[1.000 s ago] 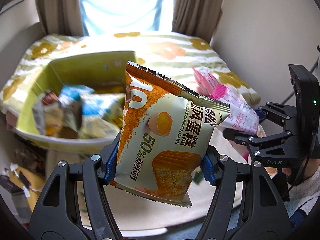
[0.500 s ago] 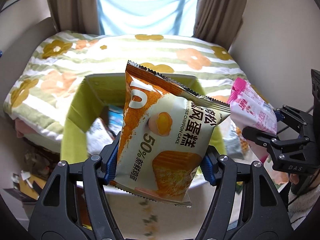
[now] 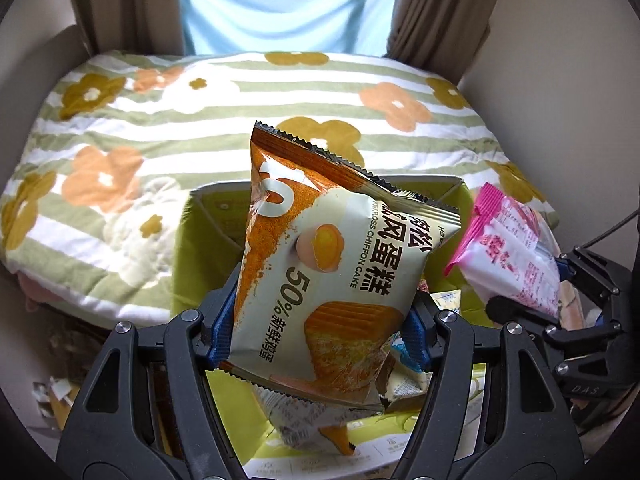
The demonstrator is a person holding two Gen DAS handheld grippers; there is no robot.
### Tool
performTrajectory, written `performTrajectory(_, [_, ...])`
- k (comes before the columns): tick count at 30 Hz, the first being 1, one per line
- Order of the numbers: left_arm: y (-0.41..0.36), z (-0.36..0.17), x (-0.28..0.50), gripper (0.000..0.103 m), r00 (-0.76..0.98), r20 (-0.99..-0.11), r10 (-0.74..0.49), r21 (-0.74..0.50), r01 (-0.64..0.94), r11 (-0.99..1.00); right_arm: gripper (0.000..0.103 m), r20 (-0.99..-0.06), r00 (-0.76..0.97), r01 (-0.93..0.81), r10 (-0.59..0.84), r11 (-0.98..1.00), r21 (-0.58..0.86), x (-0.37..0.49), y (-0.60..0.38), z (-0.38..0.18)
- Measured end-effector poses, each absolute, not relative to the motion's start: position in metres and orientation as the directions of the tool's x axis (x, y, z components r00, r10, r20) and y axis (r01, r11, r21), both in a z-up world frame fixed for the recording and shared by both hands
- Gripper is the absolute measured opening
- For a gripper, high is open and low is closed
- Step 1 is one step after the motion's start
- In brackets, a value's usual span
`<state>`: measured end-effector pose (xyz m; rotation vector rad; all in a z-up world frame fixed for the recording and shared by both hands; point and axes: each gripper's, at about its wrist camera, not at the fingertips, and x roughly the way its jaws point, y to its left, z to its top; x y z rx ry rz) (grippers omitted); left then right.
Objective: Organize snacks
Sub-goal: 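Carry both packets over the box and open both tools to drop them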
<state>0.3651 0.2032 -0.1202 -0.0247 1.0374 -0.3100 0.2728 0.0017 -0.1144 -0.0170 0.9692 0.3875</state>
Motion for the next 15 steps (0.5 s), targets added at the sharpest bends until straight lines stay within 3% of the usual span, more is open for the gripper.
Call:
performTrajectory(1, [0.203,-0.123,0.369,0.069,0.456,-0.844,-0.282,-0.183,0.249,0.951,0.058,-0.811,0.497,-0.321,0.309,0.934,0.159,0.275,0.003,-0.117])
performTrajectory(3, [0.204,-0.129,0.374,0.102,0.442,-0.850,-0.286,-0.194,0.242,0.951,0.058,-0.820,0.488,-0.308,0.299,0.938,0.159,0.279,0.003,-0.121])
performTrajectory(15, [0.229,-0.147,0.355,0.103,0.436,-0.867,-0.241,-0.195,0.146,0.970,0.058,-0.852,0.439,-0.264,0.285,0.947,0.181,0.300,0.005,-0.139])
